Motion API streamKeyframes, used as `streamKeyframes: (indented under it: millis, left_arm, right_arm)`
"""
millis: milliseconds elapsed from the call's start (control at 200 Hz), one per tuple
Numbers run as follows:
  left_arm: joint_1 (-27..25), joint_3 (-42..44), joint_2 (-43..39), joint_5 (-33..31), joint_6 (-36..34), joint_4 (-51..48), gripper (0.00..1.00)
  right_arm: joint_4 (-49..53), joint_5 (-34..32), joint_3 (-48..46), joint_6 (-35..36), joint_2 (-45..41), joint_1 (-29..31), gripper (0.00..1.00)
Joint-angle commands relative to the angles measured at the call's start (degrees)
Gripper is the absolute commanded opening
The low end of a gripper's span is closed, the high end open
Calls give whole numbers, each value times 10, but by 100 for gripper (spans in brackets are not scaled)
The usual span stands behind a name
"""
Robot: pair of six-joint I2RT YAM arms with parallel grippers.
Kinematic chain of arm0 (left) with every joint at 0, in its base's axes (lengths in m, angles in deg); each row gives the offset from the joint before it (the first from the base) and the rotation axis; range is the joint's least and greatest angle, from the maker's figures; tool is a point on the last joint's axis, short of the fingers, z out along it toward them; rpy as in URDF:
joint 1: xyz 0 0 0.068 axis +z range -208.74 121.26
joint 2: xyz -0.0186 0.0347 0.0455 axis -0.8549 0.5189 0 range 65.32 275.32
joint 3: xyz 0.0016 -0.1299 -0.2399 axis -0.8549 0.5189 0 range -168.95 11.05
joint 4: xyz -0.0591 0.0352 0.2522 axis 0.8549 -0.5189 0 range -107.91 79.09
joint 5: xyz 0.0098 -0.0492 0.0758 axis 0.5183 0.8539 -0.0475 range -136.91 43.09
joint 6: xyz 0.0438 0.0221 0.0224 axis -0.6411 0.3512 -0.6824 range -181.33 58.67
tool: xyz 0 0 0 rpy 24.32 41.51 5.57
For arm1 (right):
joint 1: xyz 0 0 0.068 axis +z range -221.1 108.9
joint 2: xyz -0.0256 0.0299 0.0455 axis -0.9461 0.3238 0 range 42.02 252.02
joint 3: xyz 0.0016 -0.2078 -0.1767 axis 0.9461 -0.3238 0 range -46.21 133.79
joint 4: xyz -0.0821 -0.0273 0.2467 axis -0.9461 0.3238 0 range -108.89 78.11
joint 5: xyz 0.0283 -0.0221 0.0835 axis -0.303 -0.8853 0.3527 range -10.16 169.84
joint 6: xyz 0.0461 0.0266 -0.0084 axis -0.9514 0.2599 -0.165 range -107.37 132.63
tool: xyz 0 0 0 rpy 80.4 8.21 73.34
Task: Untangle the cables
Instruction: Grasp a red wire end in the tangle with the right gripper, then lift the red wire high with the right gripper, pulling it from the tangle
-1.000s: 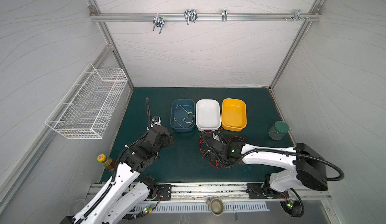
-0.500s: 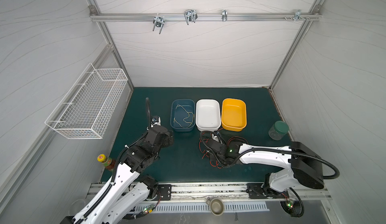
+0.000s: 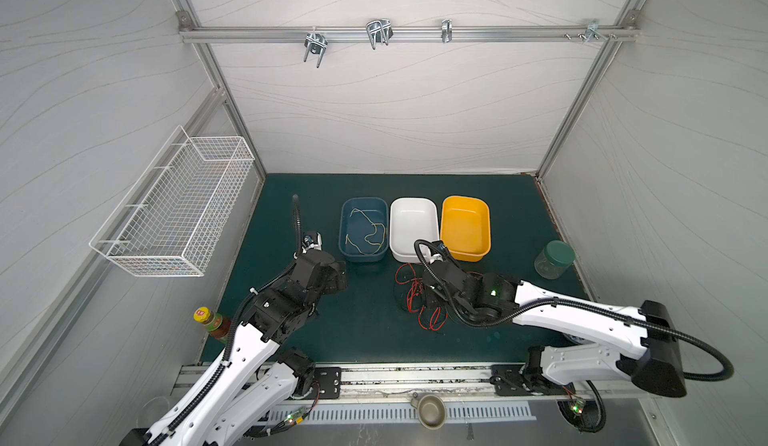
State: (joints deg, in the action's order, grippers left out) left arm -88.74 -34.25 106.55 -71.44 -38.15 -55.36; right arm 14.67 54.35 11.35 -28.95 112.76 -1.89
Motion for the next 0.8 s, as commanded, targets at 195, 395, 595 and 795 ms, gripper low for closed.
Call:
streamKeyframes:
  millis: [195,395,595,795]
  left_arm:
    - [1,0,3,8,2,26,100]
    - [1,0,10,18,1,27,100]
    - [1,0,16,26,1,28,100]
    - [1,0,19,57,-3,33,100]
  right_arm:
    - [64,-11,114,147,-37,7,0]
    - [92,-19,190,207,-40,8,0]
    - [99,-4,244,254,-43,9,0]
    - [82,17,287,297,-54,10,0]
